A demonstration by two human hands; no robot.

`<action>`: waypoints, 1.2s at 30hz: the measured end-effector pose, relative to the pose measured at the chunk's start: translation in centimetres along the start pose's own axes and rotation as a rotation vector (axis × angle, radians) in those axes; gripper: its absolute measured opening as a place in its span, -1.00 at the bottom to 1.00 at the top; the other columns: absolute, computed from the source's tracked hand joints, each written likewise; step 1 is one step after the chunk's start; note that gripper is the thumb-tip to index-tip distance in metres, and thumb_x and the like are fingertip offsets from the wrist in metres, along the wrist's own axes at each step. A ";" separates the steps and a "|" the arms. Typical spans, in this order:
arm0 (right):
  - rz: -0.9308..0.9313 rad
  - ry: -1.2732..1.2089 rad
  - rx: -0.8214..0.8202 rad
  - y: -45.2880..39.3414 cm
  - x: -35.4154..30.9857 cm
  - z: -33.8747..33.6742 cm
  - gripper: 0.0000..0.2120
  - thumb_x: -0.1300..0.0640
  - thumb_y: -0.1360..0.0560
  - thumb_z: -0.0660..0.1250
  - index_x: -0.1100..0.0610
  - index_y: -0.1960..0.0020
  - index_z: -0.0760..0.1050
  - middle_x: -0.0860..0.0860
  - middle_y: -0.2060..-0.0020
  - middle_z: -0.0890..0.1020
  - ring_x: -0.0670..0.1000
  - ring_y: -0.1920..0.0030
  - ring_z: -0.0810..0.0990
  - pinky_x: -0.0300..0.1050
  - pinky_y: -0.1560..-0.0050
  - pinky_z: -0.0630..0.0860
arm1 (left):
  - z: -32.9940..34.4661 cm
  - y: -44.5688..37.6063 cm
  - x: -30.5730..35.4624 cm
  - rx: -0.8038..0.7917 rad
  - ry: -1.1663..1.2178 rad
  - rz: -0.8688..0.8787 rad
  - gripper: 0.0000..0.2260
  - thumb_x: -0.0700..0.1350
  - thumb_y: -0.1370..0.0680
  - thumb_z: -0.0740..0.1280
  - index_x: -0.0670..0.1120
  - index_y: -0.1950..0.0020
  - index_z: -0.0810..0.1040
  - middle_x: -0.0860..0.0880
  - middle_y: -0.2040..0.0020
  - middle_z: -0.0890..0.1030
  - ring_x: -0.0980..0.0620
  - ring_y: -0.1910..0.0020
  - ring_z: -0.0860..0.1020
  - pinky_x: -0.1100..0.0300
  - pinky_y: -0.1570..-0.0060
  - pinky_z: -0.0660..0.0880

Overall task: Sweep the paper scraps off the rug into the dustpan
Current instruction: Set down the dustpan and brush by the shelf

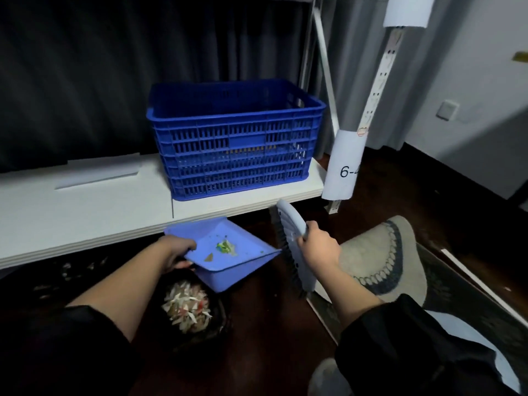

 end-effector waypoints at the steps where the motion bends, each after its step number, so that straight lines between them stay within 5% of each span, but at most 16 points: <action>1: 0.011 -0.006 0.001 -0.1 0.8 0.0 -0.68 -0.01 -0.58 0.18 0.16 -0.22 0.34 0.17 -0.05 0.59 0.26 -0.04 0.58 0.03 0.05 0.48 | 1.4 -0.2 -0.3 0.007 0.073 0.012 -0.73 -0.33 -0.54 0.26 -0.18 -0.23 0.41 -0.15 0.16 0.50 -0.04 0.23 0.50 0.34 0.74 0.38; 6: 0.075 -0.005 0.023 -1.1 4.9 0.6 -0.81 0.04 -0.59 0.18 0.18 -0.03 0.32 0.18 0.03 0.59 0.21 0.11 0.56 -0.01 0.21 0.40 | 9.4 -0.9 -2.4 0.035 0.367 -0.040 -0.60 -0.37 -0.53 0.32 -0.29 -0.36 0.36 -0.20 -0.16 0.51 -0.16 -0.03 0.52 0.24 0.75 0.42; 9: 0.041 0.088 0.045 -2.2 6.4 1.1 -0.84 0.11 -0.60 0.15 0.17 -0.12 0.32 0.14 0.02 0.58 0.21 0.12 0.56 -0.03 0.26 0.35 | 14.1 -2.0 -4.0 0.016 0.527 -0.069 -0.59 -0.39 -0.48 0.38 -0.33 -0.32 0.41 -0.22 -0.21 0.53 -0.15 -0.01 0.49 0.22 0.69 0.47; 12: -0.018 0.158 0.043 -3.3 6.7 1.6 -0.77 0.16 -0.59 0.14 0.14 -0.24 0.30 0.14 -0.05 0.54 0.26 0.00 0.58 -0.01 0.23 0.31 | 18.2 -2.7 -6.0 0.022 0.659 -0.112 -0.55 -0.34 -0.48 0.41 -0.28 -0.35 0.42 -0.20 -0.31 0.50 -0.21 -0.16 0.53 0.04 0.27 0.60; 16: -0.090 0.205 0.006 -4.8 5.7 3.6 -0.66 0.21 -0.57 0.14 0.12 -0.33 0.25 0.13 -0.08 0.50 0.26 -0.01 0.59 0.04 0.18 0.40 | 22.4 -3.1 -8.7 0.039 0.748 -0.122 -0.56 -0.31 -0.54 0.35 -0.27 -0.41 0.36 -0.20 -0.35 0.47 -0.37 -0.29 0.44 -0.23 -0.10 0.47; 18: -0.138 0.241 -0.019 -4.9 5.0 4.9 -0.63 0.21 -0.58 0.11 0.09 -0.38 0.22 0.11 -0.09 0.49 0.23 -0.01 0.60 0.02 0.22 0.37 | 23.5 -2.9 -10.2 0.061 0.820 -0.166 -0.61 -0.28 -0.56 0.34 -0.29 -0.37 0.39 -0.22 -0.24 0.54 -0.31 -0.19 0.52 -0.06 -0.01 0.50; 21: -0.242 0.331 -0.038 -5.4 4.1 7.4 -0.61 0.20 -0.55 0.19 0.09 -0.37 0.30 0.10 -0.04 0.54 0.20 0.07 0.63 -0.03 0.31 0.34 | 24.7 -3.4 -12.0 0.098 0.826 -0.248 -0.66 -0.19 -0.55 0.37 -0.24 -0.30 0.46 -0.16 0.08 0.60 -0.13 0.22 0.56 0.11 0.30 0.47; 23: -0.325 0.421 -0.030 -5.6 3.2 8.4 -0.59 0.22 -0.47 0.32 0.11 -0.31 0.39 0.11 0.03 0.58 0.19 0.18 0.65 -0.06 0.39 0.37 | 25.3 -4.0 -12.7 0.115 0.868 -0.301 -0.65 -0.19 -0.55 0.37 -0.23 -0.31 0.47 -0.21 -0.03 0.58 -0.13 0.17 0.55 0.08 0.23 0.50; 25: -0.411 0.426 -0.111 -5.7 2.8 10.4 -0.54 0.28 -0.54 0.18 0.13 -0.42 0.24 0.15 -0.13 0.52 0.22 0.03 0.63 -0.04 0.29 0.37 | 25.9 -4.6 -13.5 0.131 0.924 -0.350 -0.65 -0.21 -0.55 0.36 -0.24 -0.32 0.45 -0.26 -0.15 0.56 -0.15 0.07 0.54 0.07 0.07 0.51; 27: -0.492 0.451 -0.127 -5.7 2.2 12.1 -0.50 0.27 -0.52 0.21 0.12 -0.44 0.23 0.17 -0.14 0.52 0.23 0.00 0.60 -0.04 0.30 0.38 | 26.2 -4.8 -14.0 0.167 0.977 -0.364 -0.63 -0.24 -0.56 0.34 -0.25 -0.35 0.42 -0.25 -0.18 0.53 -0.13 0.11 0.54 0.12 0.15 0.53; 29: -0.577 0.553 -0.157 -5.2 1.1 13.9 -0.54 0.17 -0.31 0.43 0.07 -0.20 0.55 0.12 0.16 0.63 0.19 0.26 0.63 -0.15 0.53 0.37 | 26.5 -5.1 -14.4 0.223 1.011 -0.369 -0.62 -0.25 -0.57 0.32 -0.26 -0.38 0.39 -0.21 -0.18 0.53 -0.10 0.18 0.53 0.17 0.25 0.49; 31: -0.648 0.582 -0.225 -4.8 0.4 16.4 -0.70 0.10 -0.24 0.35 0.04 0.05 0.66 0.10 0.35 0.63 0.15 0.40 0.61 -0.23 0.66 0.29 | 26.6 -5.2 -15.0 0.279 1.033 -0.402 -0.64 -0.28 -0.57 0.30 -0.27 -0.36 0.40 -0.24 -0.25 0.52 -0.10 0.19 0.52 0.12 0.19 0.47; 34: -0.701 0.632 -0.303 -4.3 0.3 19.5 -0.57 0.04 -0.18 0.53 0.03 -0.05 0.64 0.14 0.24 0.67 0.24 0.25 0.67 -0.15 0.61 0.41 | 26.5 -5.4 -15.7 0.343 1.028 -0.435 -0.66 -0.29 -0.58 0.28 -0.29 -0.36 0.41 -0.26 -0.25 0.52 -0.12 0.16 0.51 0.09 0.14 0.46; 36: -0.705 0.599 -0.400 -3.7 0.2 20.4 -0.50 0.08 -0.42 0.41 0.09 -0.33 0.44 0.25 -0.05 0.61 0.36 -0.08 0.58 0.01 0.33 0.56 | 26.3 -5.6 -16.1 0.382 1.015 -0.410 -0.66 -0.31 -0.59 0.26 -0.30 -0.37 0.41 -0.22 -0.16 0.53 -0.08 0.21 0.51 0.19 0.32 0.49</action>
Point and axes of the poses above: each hand's wrist, its own y-axis away from the middle knuckle, its own z-axis out of the palm, x = y × z, the point moved 5 cm from there along -y, towards the middle knuckle
